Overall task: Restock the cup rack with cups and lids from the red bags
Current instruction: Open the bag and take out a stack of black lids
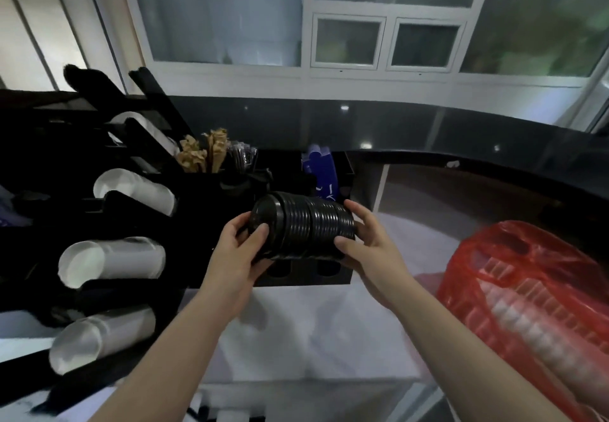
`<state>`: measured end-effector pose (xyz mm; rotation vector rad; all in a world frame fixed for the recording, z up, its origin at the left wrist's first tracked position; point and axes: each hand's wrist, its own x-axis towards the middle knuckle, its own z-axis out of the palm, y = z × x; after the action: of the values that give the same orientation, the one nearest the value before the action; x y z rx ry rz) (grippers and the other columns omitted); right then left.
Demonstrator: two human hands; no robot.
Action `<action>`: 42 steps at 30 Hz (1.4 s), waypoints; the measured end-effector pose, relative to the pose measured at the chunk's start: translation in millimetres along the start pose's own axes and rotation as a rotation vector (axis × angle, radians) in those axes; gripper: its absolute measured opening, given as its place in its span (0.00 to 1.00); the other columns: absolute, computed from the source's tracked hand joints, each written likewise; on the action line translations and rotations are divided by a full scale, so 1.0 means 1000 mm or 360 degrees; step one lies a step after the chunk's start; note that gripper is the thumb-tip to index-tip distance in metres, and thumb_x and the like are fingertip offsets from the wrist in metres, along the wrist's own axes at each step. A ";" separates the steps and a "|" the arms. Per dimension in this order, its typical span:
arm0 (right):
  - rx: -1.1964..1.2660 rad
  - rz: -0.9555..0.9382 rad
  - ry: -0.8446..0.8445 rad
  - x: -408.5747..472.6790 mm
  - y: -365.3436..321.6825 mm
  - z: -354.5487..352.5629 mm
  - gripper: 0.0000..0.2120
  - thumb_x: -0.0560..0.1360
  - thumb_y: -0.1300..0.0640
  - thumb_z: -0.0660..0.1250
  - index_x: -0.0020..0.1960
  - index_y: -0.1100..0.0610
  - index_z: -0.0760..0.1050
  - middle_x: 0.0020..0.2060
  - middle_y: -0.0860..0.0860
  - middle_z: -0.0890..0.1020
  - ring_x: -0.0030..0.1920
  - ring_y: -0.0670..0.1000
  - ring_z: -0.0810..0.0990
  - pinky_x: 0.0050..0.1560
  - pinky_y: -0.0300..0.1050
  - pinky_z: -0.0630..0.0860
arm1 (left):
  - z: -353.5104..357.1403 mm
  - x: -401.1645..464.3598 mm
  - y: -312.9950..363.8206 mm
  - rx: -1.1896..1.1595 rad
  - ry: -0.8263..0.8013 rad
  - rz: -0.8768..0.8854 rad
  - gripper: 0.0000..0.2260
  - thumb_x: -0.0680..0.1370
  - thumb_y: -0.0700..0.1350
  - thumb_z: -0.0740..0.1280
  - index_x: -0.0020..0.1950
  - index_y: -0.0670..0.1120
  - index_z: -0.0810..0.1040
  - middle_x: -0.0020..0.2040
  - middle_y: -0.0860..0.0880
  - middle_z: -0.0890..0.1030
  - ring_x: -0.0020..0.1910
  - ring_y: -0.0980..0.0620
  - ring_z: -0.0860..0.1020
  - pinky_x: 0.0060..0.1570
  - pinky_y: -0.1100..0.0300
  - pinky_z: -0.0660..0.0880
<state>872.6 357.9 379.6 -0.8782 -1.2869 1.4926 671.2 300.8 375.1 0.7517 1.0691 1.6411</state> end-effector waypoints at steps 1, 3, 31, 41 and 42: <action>-0.0039 -0.0012 -0.0023 0.007 0.000 -0.005 0.30 0.73 0.73 0.65 0.66 0.45 0.69 0.56 0.51 0.80 0.56 0.53 0.80 0.55 0.51 0.79 | 0.005 0.004 -0.002 0.0014 -0.0043 -0.0020 0.20 0.73 0.45 0.68 0.64 0.52 0.72 0.60 0.47 0.79 0.57 0.49 0.79 0.46 0.55 0.80; -0.0138 -0.0021 -0.0048 0.018 0.003 -0.013 0.31 0.72 0.74 0.65 0.65 0.46 0.69 0.55 0.49 0.80 0.53 0.52 0.82 0.54 0.50 0.80 | 0.014 0.010 -0.007 0.0039 -0.0156 -0.0100 0.25 0.69 0.48 0.70 0.66 0.56 0.72 0.61 0.49 0.79 0.58 0.47 0.79 0.47 0.52 0.80; -0.1602 0.0075 0.0071 0.087 0.050 -0.061 0.34 0.66 0.52 0.78 0.69 0.51 0.70 0.58 0.47 0.65 0.65 0.50 0.61 0.61 0.36 0.58 | 0.062 0.100 -0.031 0.0855 -0.0141 -0.0113 0.13 0.73 0.58 0.68 0.56 0.58 0.77 0.52 0.57 0.82 0.52 0.57 0.80 0.48 0.58 0.78; -0.2192 -0.0160 0.0130 0.085 0.069 -0.053 0.32 0.66 0.43 0.73 0.65 0.51 0.69 0.73 0.52 0.55 0.70 0.56 0.54 0.66 0.51 0.59 | 0.064 0.108 -0.032 0.1279 -0.0198 -0.0012 0.19 0.72 0.63 0.66 0.58 0.56 0.76 0.52 0.57 0.80 0.52 0.56 0.79 0.55 0.50 0.77; -0.2281 -0.0194 0.0112 0.086 0.068 -0.054 0.32 0.66 0.41 0.72 0.66 0.50 0.69 0.74 0.52 0.54 0.70 0.57 0.52 0.66 0.52 0.58 | 0.065 0.108 -0.032 0.1328 -0.0195 0.0003 0.20 0.72 0.64 0.66 0.59 0.56 0.75 0.52 0.58 0.80 0.52 0.56 0.79 0.54 0.50 0.78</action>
<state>884.2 455.9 307.6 -1.6191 -2.2725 0.2140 706.4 425.6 371.3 1.3594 1.6738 1.0904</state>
